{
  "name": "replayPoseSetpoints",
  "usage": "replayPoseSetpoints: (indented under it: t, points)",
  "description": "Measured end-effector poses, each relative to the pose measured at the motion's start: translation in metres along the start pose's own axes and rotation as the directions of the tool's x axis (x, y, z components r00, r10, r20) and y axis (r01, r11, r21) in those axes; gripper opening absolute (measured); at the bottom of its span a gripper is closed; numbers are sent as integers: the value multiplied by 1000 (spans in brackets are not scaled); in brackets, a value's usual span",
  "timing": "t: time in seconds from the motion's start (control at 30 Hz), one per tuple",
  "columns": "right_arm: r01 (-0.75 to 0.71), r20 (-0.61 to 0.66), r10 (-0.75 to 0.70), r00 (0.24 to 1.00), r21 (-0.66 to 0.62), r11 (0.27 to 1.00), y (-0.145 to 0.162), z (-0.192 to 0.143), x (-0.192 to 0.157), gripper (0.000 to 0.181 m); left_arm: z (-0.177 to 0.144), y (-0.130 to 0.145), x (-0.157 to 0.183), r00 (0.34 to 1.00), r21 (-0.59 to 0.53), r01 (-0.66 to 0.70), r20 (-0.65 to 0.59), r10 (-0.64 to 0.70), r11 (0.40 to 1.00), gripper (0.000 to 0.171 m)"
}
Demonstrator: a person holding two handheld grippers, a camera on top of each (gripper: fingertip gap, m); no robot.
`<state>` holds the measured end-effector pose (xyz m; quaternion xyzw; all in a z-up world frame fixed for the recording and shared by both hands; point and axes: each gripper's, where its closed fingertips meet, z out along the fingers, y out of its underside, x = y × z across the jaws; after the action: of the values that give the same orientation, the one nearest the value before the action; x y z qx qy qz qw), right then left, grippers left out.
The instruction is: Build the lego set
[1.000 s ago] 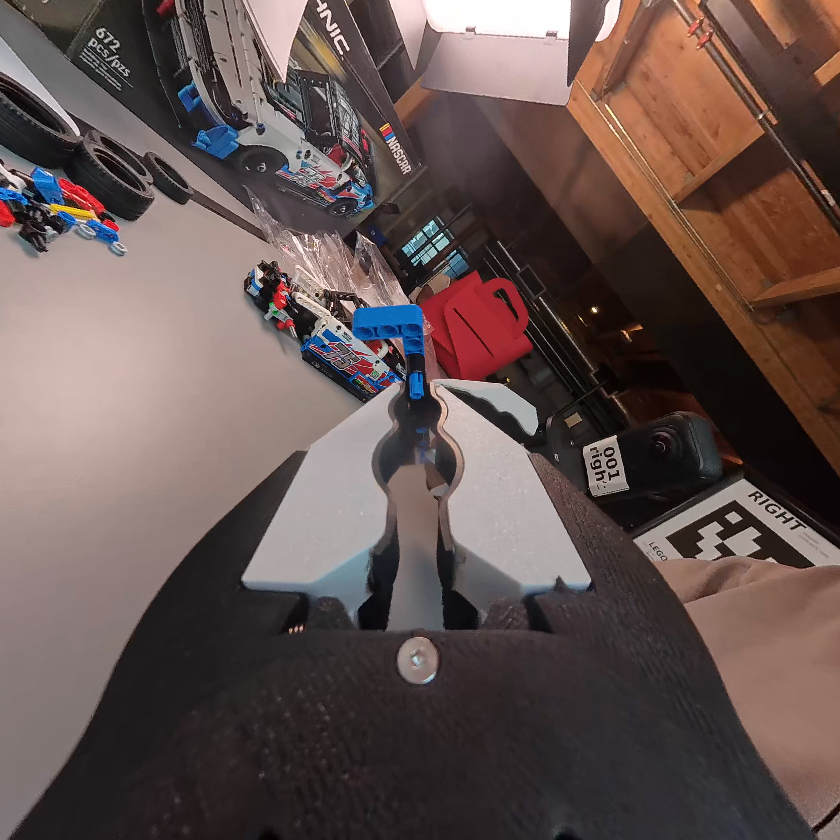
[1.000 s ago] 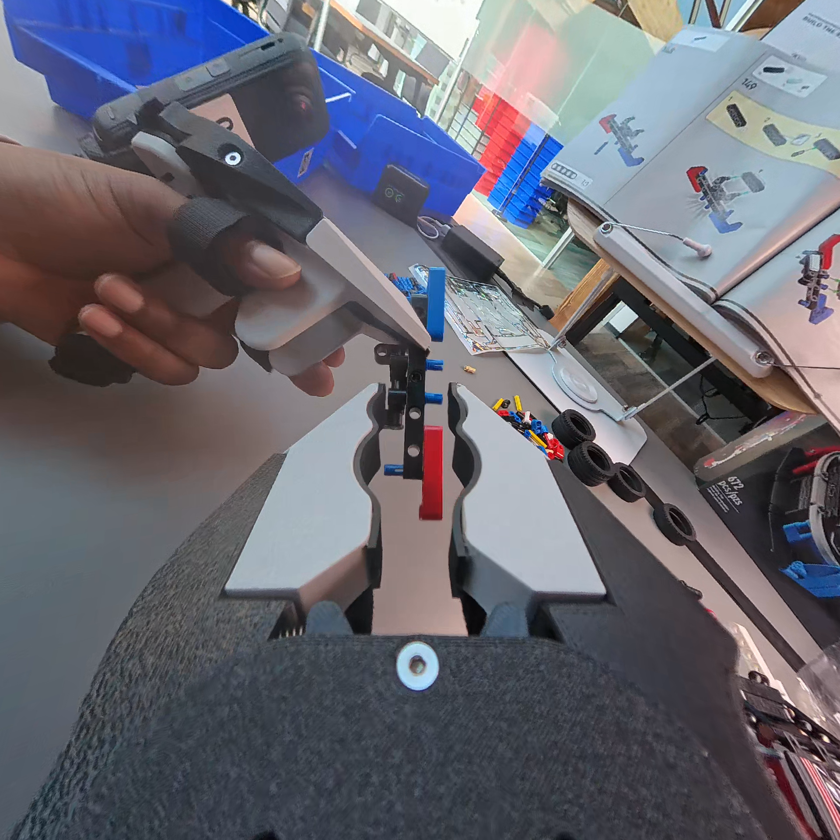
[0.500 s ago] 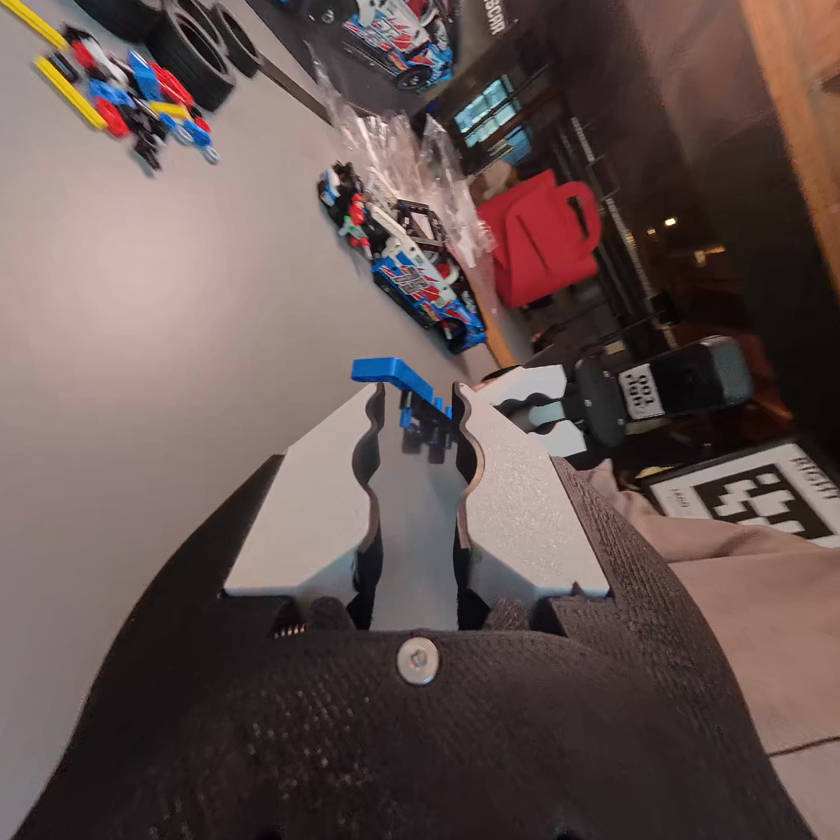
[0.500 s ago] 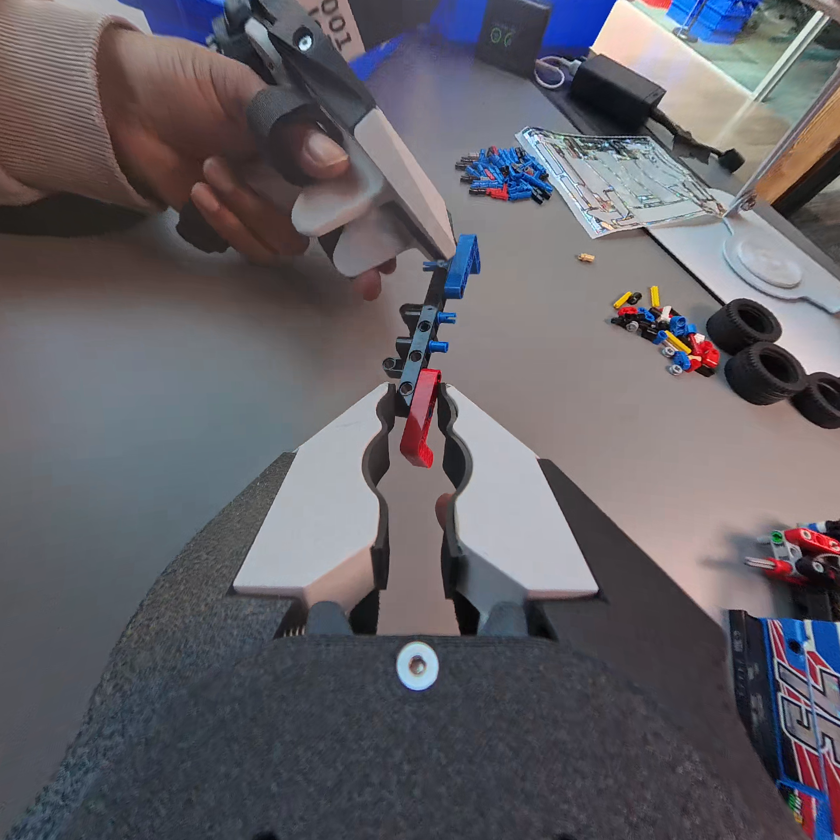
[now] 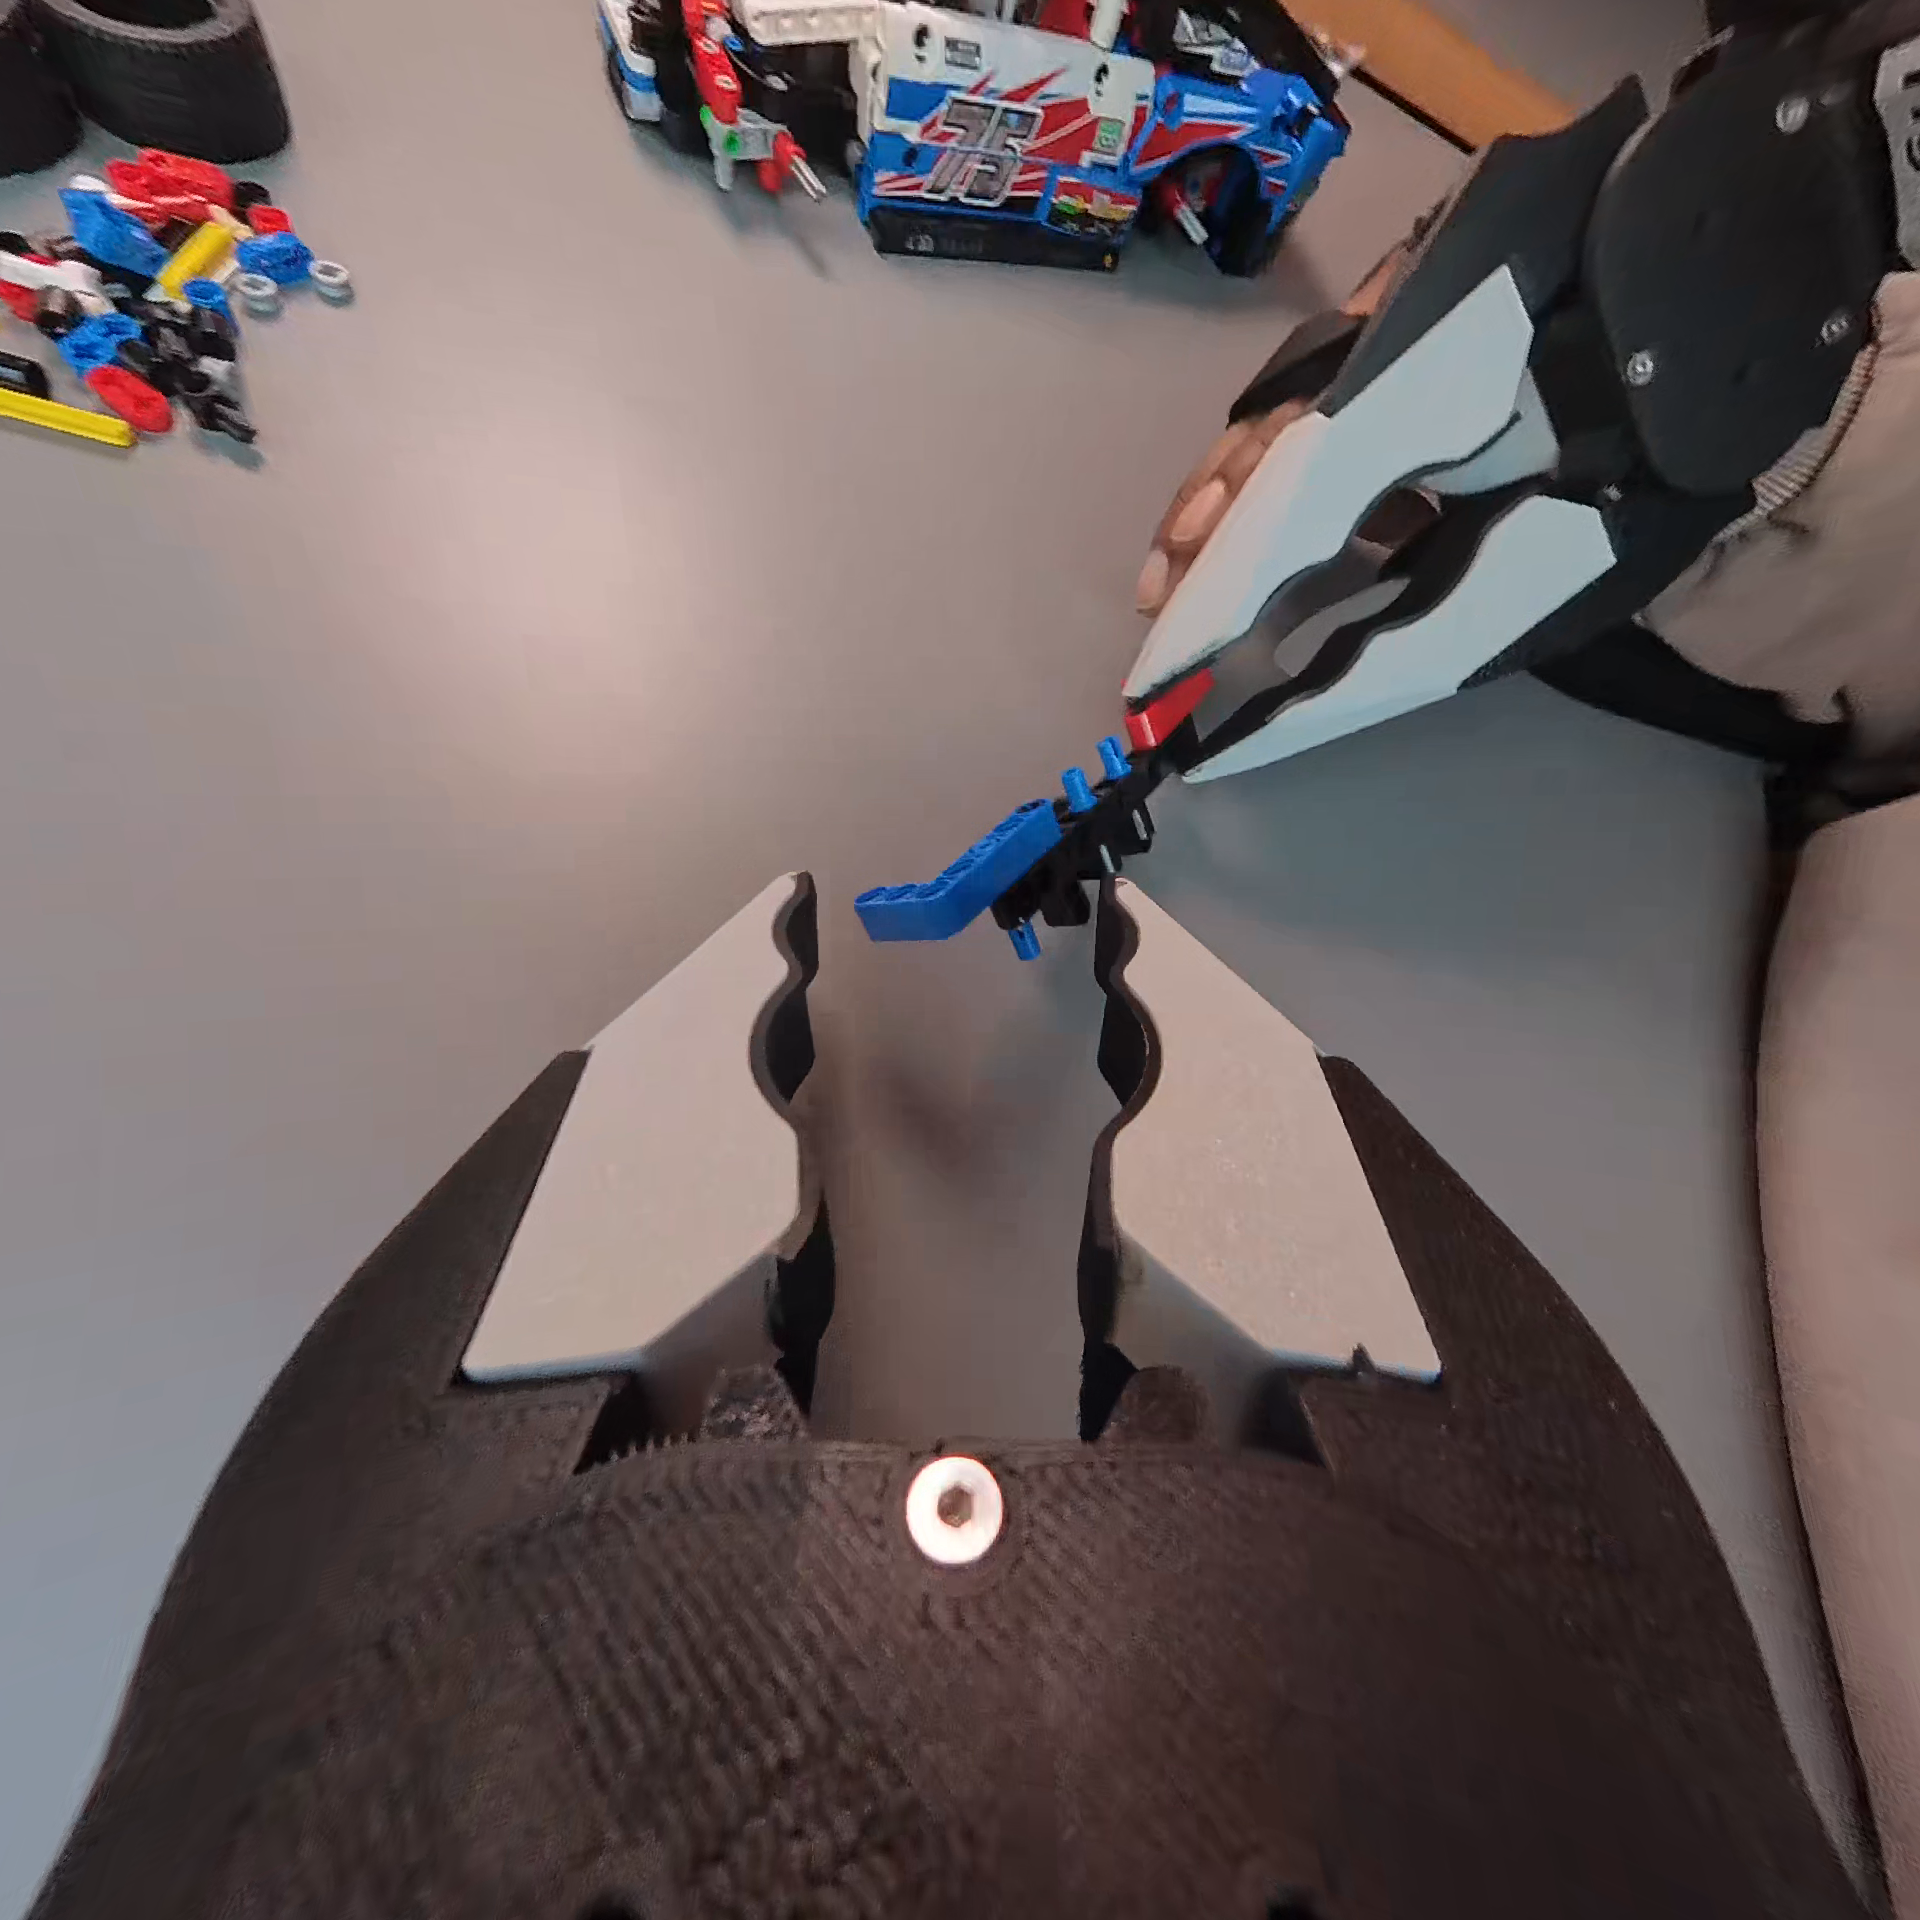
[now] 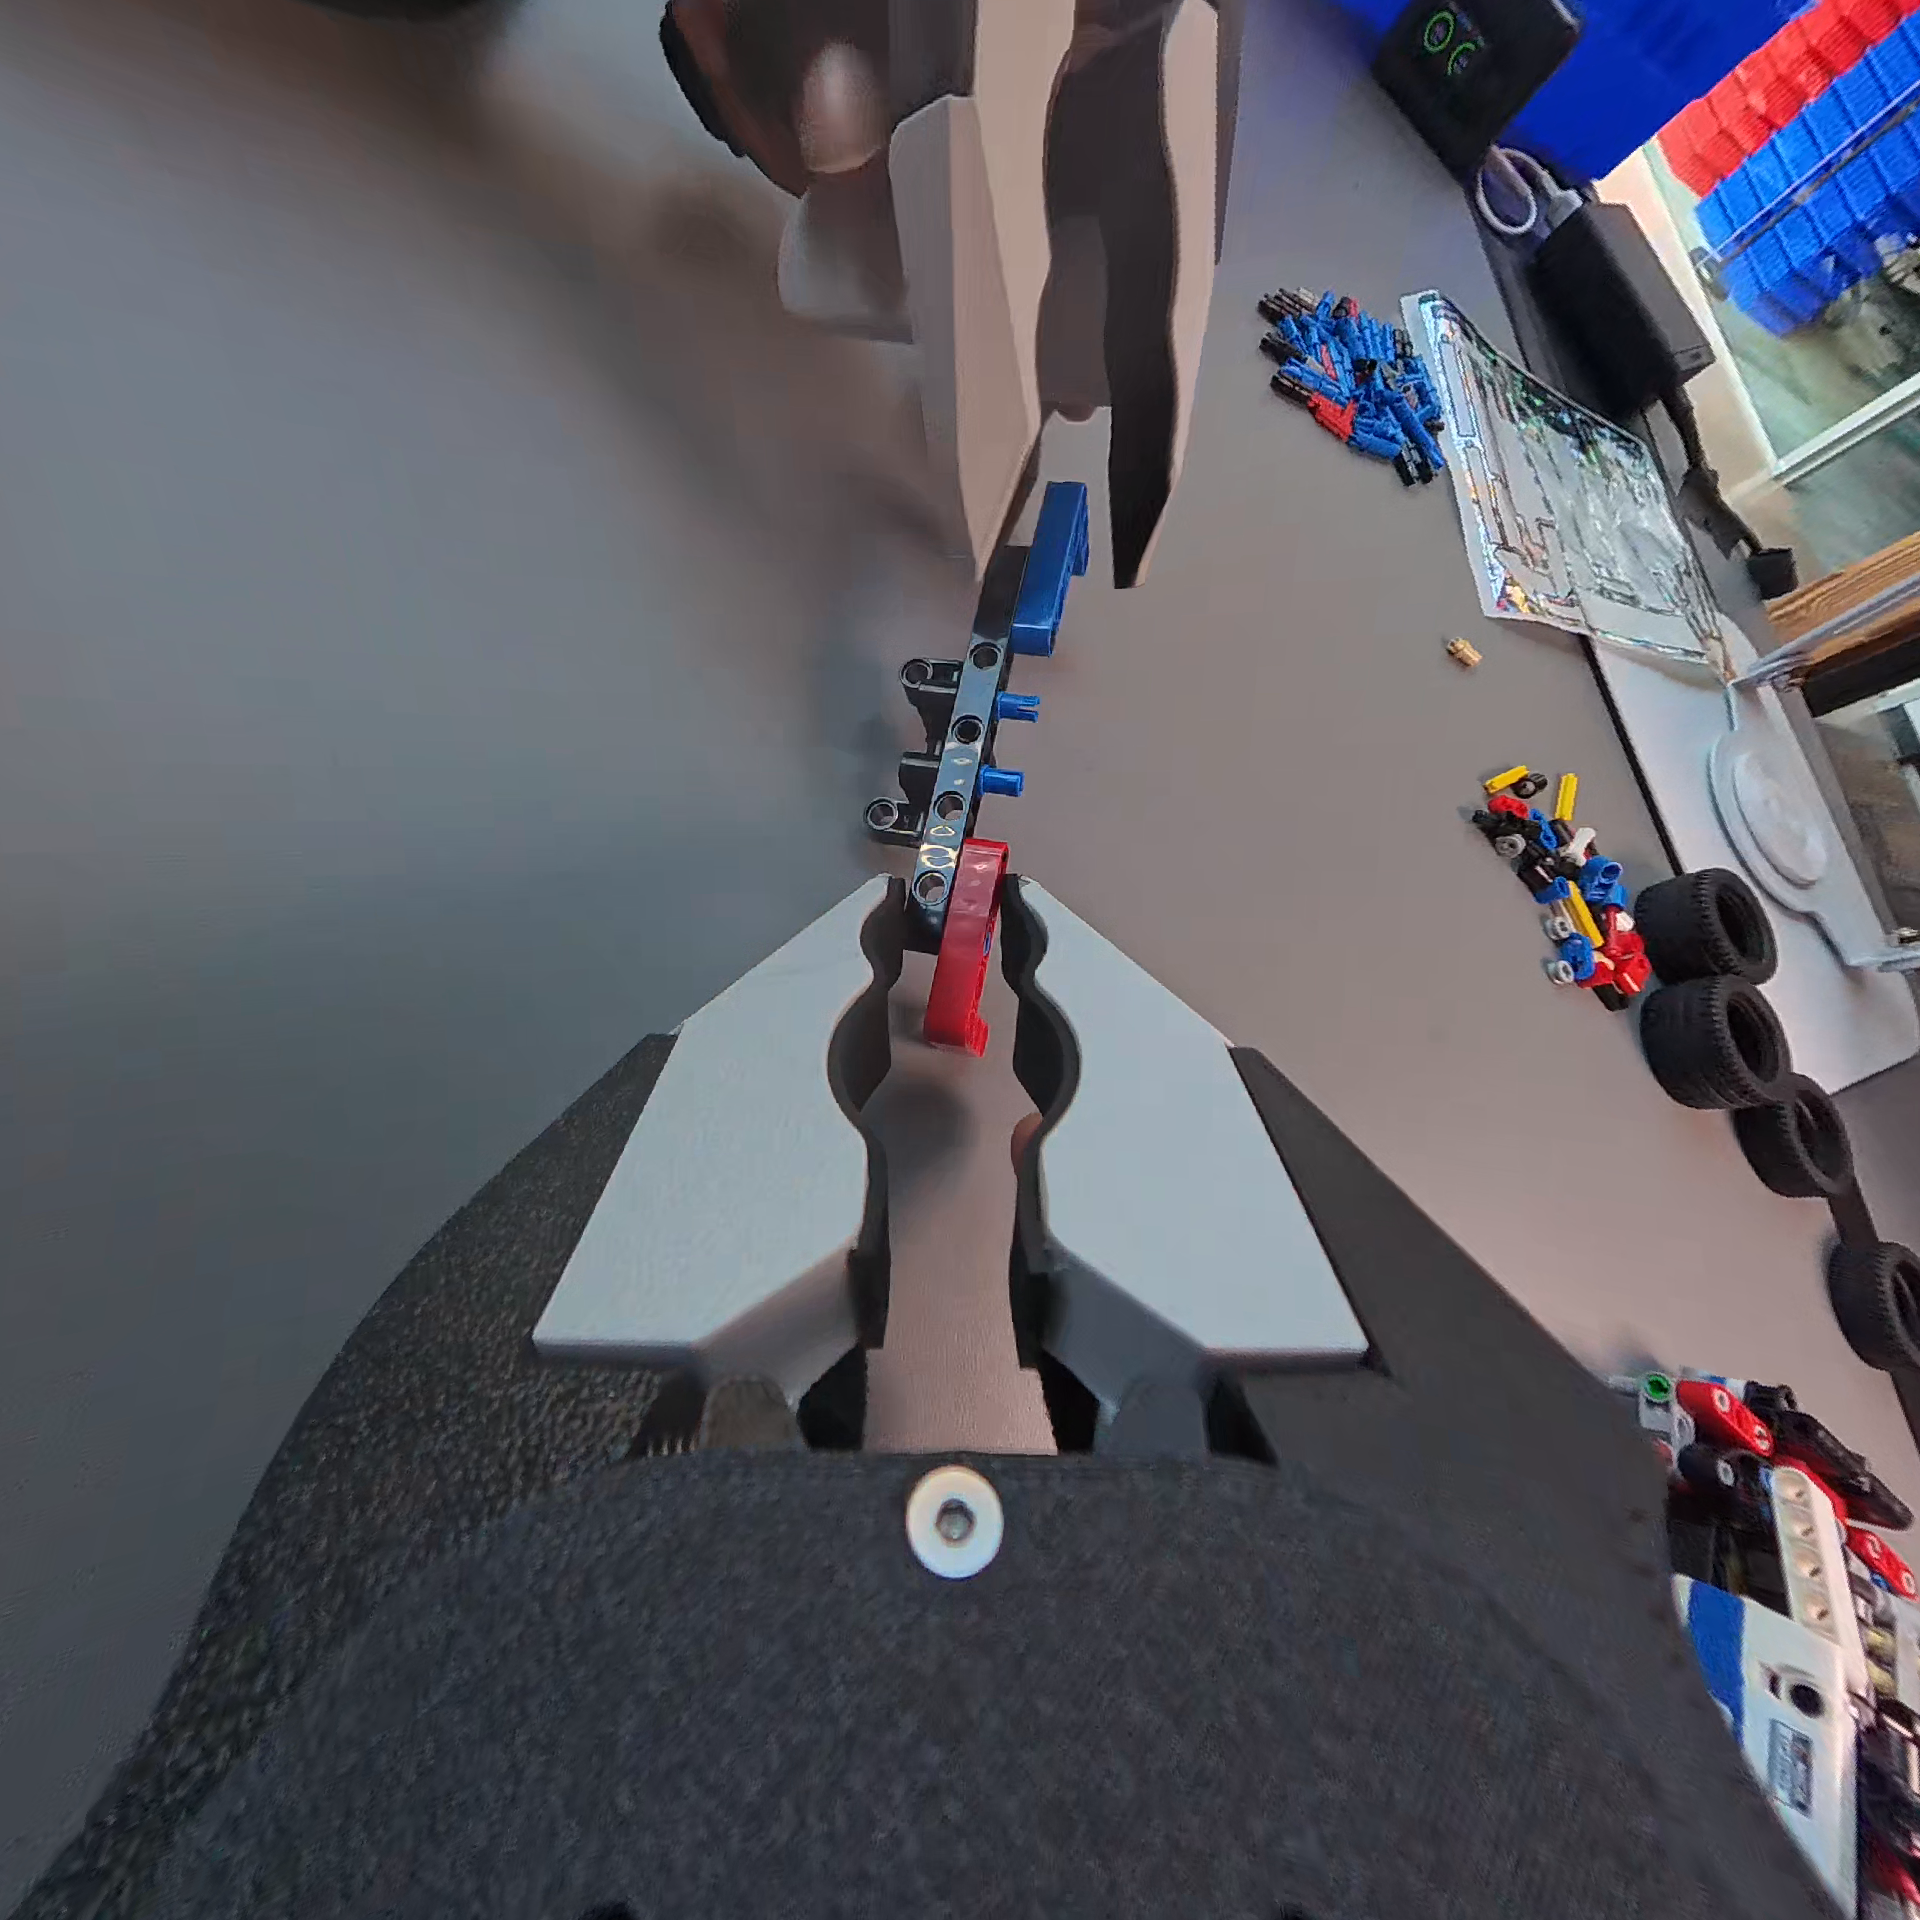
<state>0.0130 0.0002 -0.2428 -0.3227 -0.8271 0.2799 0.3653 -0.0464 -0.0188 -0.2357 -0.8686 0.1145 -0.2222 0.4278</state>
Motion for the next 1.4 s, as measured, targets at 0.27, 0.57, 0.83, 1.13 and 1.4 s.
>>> replayPoseSetpoints:
  t: [0.27, 0.57, 0.83, 1.13, 1.4]
  points:
    - [-22, -16, 21, 1000, -14, 1000, 7, -1, 2, 19, 3, 11, 5, 994, -59, -108, 24, 109, 992, 22]
    - [-179, -26, 181, 983, 84, 980, -1, -11, 16, 24, -8, 2, -14, 988, -12, -82, 134, 83, 997, 26]
    - [-306, -209, 371, 905, 286, 908, -15, -34, 65, 0, -77, -75, -37, 948, 530, -113, 311, -69, 841, 32]
    - [-389, -331, 606, 723, 530, 754, -16, -73, 113, 9, -130, -106, -64, 756, 545, -402, 651, -69, 735, 0]
    - [-355, -356, 588, 727, 538, 764, -18, -71, 113, 17, -184, -271, -126, 673, 558, -494, 731, -113, 667, 0]
